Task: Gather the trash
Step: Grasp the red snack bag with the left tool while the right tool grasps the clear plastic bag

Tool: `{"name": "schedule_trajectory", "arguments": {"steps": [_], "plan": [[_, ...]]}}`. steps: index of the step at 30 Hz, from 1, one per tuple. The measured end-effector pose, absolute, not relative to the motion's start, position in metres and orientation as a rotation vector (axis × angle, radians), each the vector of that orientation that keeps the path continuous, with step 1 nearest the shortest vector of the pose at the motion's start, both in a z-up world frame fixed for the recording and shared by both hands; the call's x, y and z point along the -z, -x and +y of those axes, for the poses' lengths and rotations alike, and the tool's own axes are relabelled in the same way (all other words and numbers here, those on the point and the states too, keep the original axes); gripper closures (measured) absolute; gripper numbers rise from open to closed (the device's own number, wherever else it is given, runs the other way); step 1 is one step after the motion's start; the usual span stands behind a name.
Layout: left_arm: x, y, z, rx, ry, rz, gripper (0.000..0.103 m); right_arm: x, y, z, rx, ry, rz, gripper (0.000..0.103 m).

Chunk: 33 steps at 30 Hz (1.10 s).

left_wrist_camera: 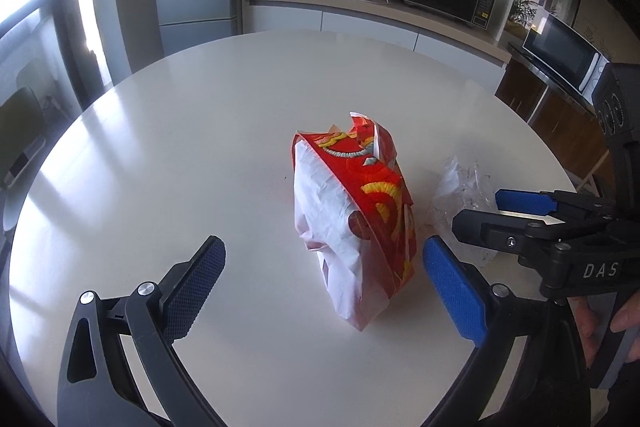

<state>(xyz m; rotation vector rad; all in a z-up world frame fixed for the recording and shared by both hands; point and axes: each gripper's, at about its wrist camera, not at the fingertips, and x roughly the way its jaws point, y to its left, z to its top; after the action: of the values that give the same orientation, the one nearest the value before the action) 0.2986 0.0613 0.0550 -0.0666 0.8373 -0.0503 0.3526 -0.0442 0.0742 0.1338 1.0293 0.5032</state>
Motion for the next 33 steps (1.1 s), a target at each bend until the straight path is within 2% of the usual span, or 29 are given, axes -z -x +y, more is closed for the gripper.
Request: {"name": "schedule_trajectory", "arguments": {"steps": [4, 7, 10, 12, 14, 18, 26, 29, 31, 33], "plan": [[-0.053, -0.309, 0.056, 0.055, 0.039, 0.839, 0.006, -0.076, -0.355, -0.051, -0.504, -0.137, 1.02, 0.027], [-0.051, -0.316, 0.055, 0.065, 0.028, 0.843, 0.006, -0.075, -0.356, -0.054, -0.521, -0.153, 1.024, 0.03], [-0.049, -0.319, 0.056, 0.055, 0.009, 0.847, 0.012, -0.076, -0.354, -0.06, -0.542, -0.204, 1.036, 0.031], [-0.048, -0.322, 0.056, 0.061, 0.008, 0.862, 0.027, -0.078, -0.353, -0.062, -0.552, -0.222, 1.033, 0.031], [-0.047, -0.324, 0.059, 0.069, 0.022, 0.874, 0.037, -0.08, -0.352, -0.062, -0.558, -0.228, 1.028, 0.032], [-0.045, -0.326, 0.062, 0.074, 0.039, 0.892, 0.066, -0.088, -0.349, -0.059, -0.576, -0.224, 1.011, 0.032], [-0.045, -0.316, 0.079, 0.087, 0.106, 0.895, 0.082, -0.087, -0.347, -0.039, -0.599, -0.144, 1.01, 0.032], [-0.045, -0.308, 0.087, 0.078, 0.116, 0.894, 0.083, -0.082, -0.347, -0.035, -0.609, -0.113, 1.017, 0.05], [-0.045, -0.302, 0.092, 0.07, 0.121, 0.894, 0.083, -0.082, -0.347, -0.036, -0.624, -0.11, 1.023, 0.079], [-0.045, -0.296, 0.096, 0.065, 0.116, 0.894, 0.083, -0.083, -0.346, -0.037, -0.638, -0.103, 1.026, 0.09]]}}
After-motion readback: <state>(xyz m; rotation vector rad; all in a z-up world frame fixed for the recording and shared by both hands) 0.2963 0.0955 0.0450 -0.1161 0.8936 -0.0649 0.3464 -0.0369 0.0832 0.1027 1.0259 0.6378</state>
